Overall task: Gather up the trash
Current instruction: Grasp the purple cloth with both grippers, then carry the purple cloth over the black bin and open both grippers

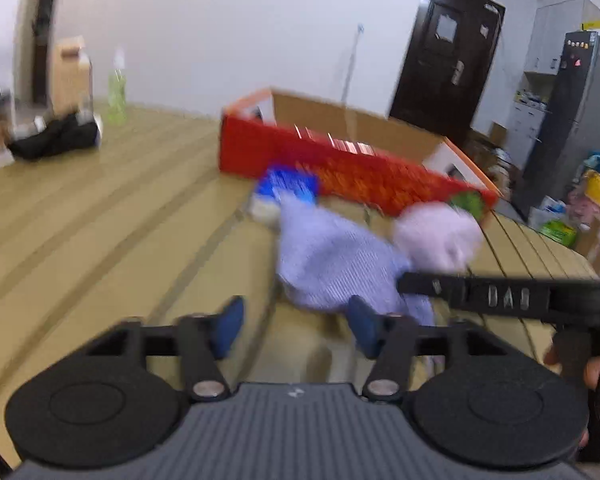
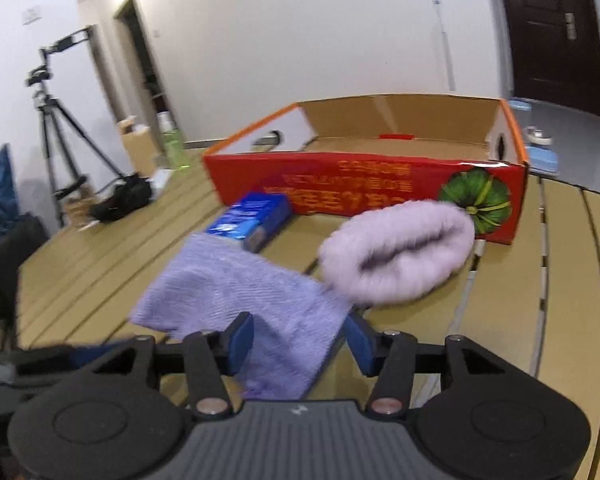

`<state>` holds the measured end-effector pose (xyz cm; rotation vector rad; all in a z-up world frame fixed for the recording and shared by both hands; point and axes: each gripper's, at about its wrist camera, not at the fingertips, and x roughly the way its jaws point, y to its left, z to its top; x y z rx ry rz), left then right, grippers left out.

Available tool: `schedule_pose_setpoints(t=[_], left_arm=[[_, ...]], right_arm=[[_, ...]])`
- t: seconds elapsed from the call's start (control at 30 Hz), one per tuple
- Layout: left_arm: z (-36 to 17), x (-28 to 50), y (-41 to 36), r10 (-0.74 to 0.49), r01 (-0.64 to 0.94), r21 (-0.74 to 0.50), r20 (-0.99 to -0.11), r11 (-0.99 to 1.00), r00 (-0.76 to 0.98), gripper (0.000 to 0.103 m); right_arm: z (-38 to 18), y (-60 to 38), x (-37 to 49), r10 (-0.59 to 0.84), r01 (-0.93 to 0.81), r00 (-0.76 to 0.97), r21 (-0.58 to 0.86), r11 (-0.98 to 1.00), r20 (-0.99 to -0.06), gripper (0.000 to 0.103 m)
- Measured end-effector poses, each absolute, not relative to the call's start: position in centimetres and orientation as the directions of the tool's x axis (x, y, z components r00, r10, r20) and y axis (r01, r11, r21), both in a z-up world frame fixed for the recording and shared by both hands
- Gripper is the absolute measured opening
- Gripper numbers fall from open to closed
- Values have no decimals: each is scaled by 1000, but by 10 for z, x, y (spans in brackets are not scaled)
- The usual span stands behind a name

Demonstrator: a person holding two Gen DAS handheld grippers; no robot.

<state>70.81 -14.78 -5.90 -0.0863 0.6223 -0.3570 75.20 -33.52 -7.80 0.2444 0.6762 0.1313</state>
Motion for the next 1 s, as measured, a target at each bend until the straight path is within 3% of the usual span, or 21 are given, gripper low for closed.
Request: schedule_pose_setpoints(t=[0.1, 0.17, 0.2, 0.23, 0.3, 0.33, 0.37, 0.53, 0.73, 1.0], left_arm=[[-52, 728, -152, -404, 345, -211, -527, 914, 748, 63], [-50, 740, -154, -422, 340, -250, -532, 907, 734, 50], [-51, 745, -157, -428, 350, -247, -550, 904, 717, 23], [-54, 745, -160, -413, 346, -228, -573, 910, 708, 6], [-63, 745, -159, -401, 322, -240, -602, 916, 690, 5], [-66, 745, -156, -404, 311, -259, -601, 915, 689, 5], [-70, 744, -152, -411, 302, -279, -598, 912, 688, 4], [-56, 732, -140, -439, 297, -330, -565, 896, 699, 4], [-10, 686, -114, -456, 323, -331, -508, 887, 731, 4], [20, 567, 4, -292, 181, -253, -526, 950, 799, 4]], right_arm=[[-82, -335, 762, 218, -42, 762, 289, 956, -610, 53], [-85, -331, 765, 213, -52, 765, 271, 961, -608, 51], [-85, -329, 763, 213, -59, 763, 262, 963, -611, 49], [-88, -326, 763, 218, -71, 755, 253, 965, -618, 44], [-91, -317, 760, 173, -90, 768, 164, 982, -616, 32], [-90, -314, 759, 158, -87, 771, 144, 986, -617, 16], [-91, -315, 759, 159, -77, 770, 157, 984, -618, 8], [-88, -323, 754, 189, -68, 778, 218, 973, -599, 4], [-43, -308, 719, 229, -123, 810, 226, 966, -539, 4], [5, -197, 657, 435, -382, 737, 211, 899, -518, 4]])
